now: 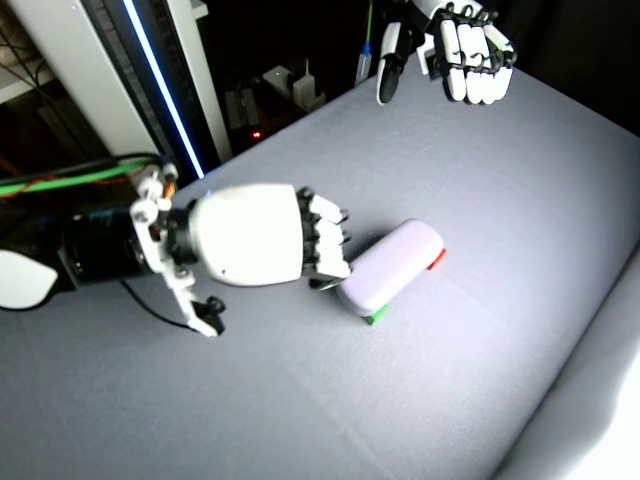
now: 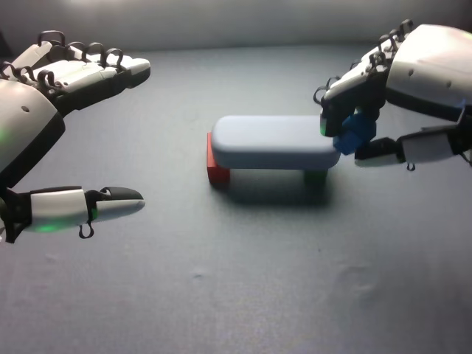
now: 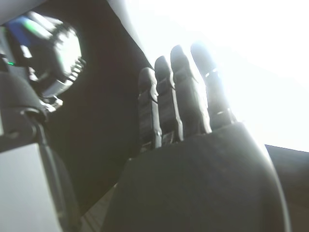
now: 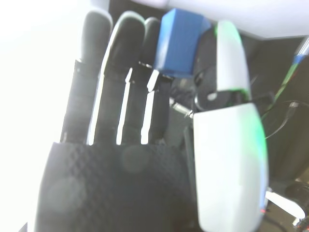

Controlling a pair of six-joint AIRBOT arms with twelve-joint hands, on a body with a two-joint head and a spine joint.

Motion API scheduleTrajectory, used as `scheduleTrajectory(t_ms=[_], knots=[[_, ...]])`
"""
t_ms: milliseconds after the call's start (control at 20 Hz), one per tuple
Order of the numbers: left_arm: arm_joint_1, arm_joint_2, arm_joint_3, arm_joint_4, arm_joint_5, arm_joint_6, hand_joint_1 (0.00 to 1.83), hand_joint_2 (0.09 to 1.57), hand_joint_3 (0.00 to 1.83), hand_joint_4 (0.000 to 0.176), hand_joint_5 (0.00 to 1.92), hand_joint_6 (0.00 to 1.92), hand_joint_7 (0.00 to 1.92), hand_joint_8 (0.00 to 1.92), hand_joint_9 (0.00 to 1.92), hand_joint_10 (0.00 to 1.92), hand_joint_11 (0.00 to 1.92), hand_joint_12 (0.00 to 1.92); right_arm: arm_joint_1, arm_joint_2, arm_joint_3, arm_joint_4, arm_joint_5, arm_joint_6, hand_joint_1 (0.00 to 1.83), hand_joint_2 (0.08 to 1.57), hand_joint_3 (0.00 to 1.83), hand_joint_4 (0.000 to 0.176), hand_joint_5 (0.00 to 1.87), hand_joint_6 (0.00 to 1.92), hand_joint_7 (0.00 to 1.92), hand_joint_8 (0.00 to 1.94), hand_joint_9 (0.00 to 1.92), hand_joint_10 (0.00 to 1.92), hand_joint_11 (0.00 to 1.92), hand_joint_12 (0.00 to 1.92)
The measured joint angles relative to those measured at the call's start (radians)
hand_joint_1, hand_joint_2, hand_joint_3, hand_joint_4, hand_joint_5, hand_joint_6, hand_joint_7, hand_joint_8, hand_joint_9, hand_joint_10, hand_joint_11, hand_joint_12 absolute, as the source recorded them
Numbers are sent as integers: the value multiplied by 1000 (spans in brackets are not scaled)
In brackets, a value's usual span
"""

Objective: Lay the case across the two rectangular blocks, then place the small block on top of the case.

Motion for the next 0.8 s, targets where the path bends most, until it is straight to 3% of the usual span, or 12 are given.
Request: scheduleTrajectory(t_ms=[100,200,250,300,400,450,500,700,800], knots=[[0,0,0,-2,0,0,894,886,0,0,383,1,392,2,373,5,16,959,24,-24,30,6,-27,-4,1387,1086,0,0,920,1009,1096,813,975,1107,739,1230],[0,-2,0,2,-1,0,903,886,0,0,390,3,396,3,376,5,18,952,46,-51,50,7,-50,-5,1384,1087,0,0,894,1152,1156,702,946,1025,530,1135],[0,-2,0,2,0,0,919,887,0,0,392,3,399,4,375,4,21,955,56,-65,59,6,-59,-6,1384,1086,1,0,894,1178,1158,715,947,981,515,1096],[0,-2,0,2,0,0,879,888,0,0,385,0,398,3,383,7,31,957,68,-79,66,3,-69,-9,1391,1062,0,0,949,1129,1226,601,1004,886,566,1092],[0,-2,0,-3,0,-1,897,893,2,0,382,0,391,0,366,0,4,952,93,-109,91,-13,-100,-16,1389,1065,0,0,933,1143,1201,627,1021,842,656,976],[0,-2,3,-2,-1,-1,895,893,1,0,385,2,393,1,365,0,0,952,94,-116,97,-14,-111,-21,1385,1077,2,0,922,1171,1169,675,970,914,618,969],[0,-2,3,-2,0,-2,911,895,1,0,388,2,393,1,362,0,0,979,98,-127,107,-19,-127,-24,1390,1060,0,0,981,1112,1232,567,990,883,561,1008],[0,-8,3,1,2,-5,888,890,0,0,388,2,379,1,359,0,0,974,105,-170,135,-27,-181,-26,1393,1055,0,0,985,1006,1171,629,1035,975,707,1171],[0,-8,3,1,2,-5,874,893,0,0,387,1,374,0,352,0,0,952,105,-188,144,-32,-194,-25,1391,1061,0,0,967,1024,1189,619,997,1013,578,1229]])
